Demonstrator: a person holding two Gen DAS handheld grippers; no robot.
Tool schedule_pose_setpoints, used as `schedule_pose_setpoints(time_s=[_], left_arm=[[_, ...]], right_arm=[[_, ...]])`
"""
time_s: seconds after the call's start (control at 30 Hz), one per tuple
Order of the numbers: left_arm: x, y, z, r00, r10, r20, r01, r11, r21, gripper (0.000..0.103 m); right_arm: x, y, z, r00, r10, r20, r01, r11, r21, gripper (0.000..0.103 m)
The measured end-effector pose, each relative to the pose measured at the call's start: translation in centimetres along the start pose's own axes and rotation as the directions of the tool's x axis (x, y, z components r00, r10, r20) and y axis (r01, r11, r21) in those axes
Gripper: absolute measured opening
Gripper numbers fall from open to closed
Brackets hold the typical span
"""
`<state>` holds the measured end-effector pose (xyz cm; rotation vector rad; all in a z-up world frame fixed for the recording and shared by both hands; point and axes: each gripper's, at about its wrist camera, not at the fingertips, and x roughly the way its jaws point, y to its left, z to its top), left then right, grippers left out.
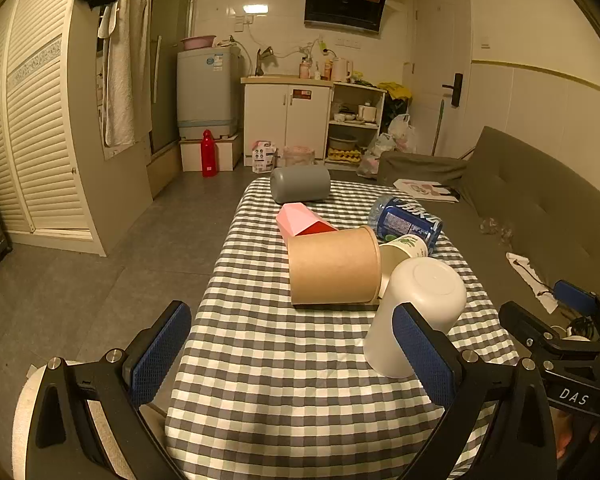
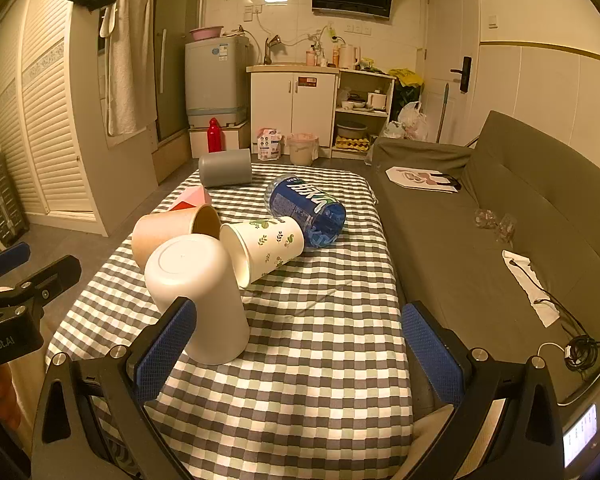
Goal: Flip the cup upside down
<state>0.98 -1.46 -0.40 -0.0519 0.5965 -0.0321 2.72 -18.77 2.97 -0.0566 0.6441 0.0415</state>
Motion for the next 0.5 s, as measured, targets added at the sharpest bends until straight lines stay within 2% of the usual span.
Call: schedule_pose_setpoints(time_s=[0.5], left_arm=[[0.16,0.14,-0.25,1.0,0.007,0.0,-0.007,1.0,-0.002,0.103]], right_arm=[[0.02,-0.02,-0.01,1.0,0.0,0.0,0.0,1.0,0.0,0.103]])
